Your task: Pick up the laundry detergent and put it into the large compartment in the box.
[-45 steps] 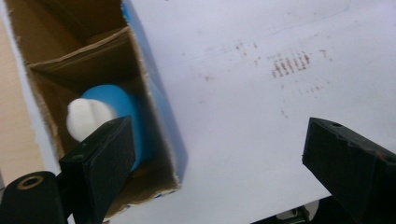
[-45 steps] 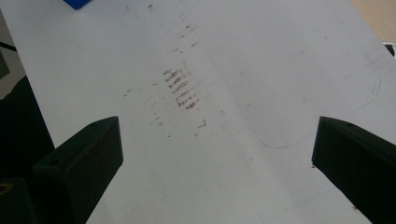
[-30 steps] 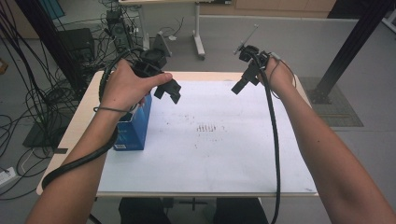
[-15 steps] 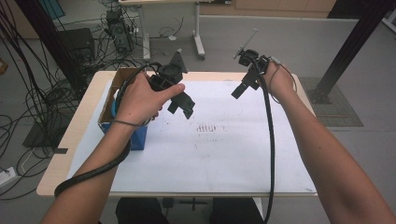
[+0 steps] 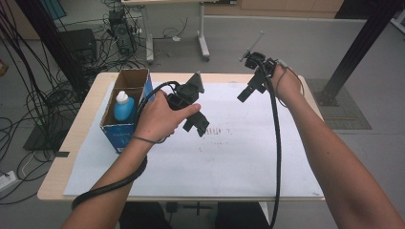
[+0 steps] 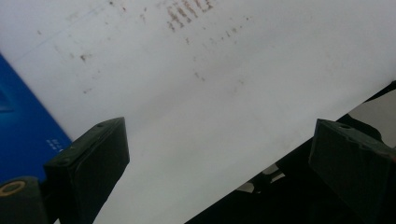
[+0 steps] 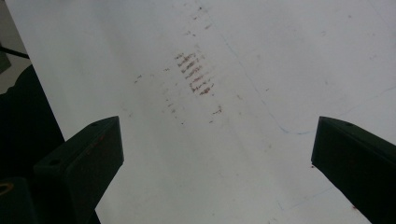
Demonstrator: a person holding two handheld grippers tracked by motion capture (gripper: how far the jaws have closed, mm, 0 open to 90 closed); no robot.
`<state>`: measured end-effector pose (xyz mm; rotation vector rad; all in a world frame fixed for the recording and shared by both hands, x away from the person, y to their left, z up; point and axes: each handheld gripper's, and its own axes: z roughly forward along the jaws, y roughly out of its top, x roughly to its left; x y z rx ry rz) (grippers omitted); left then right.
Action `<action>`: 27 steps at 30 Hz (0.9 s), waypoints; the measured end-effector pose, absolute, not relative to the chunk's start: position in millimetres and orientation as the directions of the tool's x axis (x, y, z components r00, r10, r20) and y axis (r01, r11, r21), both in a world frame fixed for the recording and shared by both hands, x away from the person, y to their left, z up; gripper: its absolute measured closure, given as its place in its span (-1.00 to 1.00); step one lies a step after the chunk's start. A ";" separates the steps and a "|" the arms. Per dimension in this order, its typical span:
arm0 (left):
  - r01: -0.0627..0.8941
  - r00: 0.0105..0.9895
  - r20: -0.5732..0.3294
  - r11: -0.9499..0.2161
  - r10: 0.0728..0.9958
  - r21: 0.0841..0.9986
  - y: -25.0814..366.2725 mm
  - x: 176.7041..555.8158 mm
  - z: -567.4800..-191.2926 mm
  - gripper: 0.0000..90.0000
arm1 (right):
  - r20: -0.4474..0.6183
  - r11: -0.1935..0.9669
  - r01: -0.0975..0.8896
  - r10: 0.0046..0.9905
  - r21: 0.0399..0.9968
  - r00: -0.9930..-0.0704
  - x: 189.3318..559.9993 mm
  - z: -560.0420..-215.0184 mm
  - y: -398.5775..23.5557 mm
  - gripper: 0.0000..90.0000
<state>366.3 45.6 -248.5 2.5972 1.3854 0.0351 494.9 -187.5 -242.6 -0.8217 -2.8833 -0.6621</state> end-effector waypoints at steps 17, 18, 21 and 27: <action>0.815 0.577 -0.102 -0.564 0.810 0.136 29.0 370.8 -302.4 -0.86 | 0.186 0.760 0.525 0.493 0.384 -0.850 497.4 -245.3 -190.8 -0.95; 0.815 0.577 -0.102 -0.564 0.810 0.135 28.6 371.2 -304.3 -0.86 | 0.185 0.759 0.525 0.493 0.385 -0.850 497.2 -245.6 -190.9 -0.95; 0.819 0.573 -0.107 -0.560 0.813 0.129 27.2 372.8 -311.0 -0.86 | 0.187 0.758 0.528 0.496 0.382 -0.848 497.2 -247.1 -191.5 -0.95; 0.817 0.575 -0.113 -0.564 0.810 0.120 25.4 374.0 -320.3 -0.86 | 0.190 0.757 0.533 0.501 0.377 -0.845 497.3 -250.5 -194.6 -0.95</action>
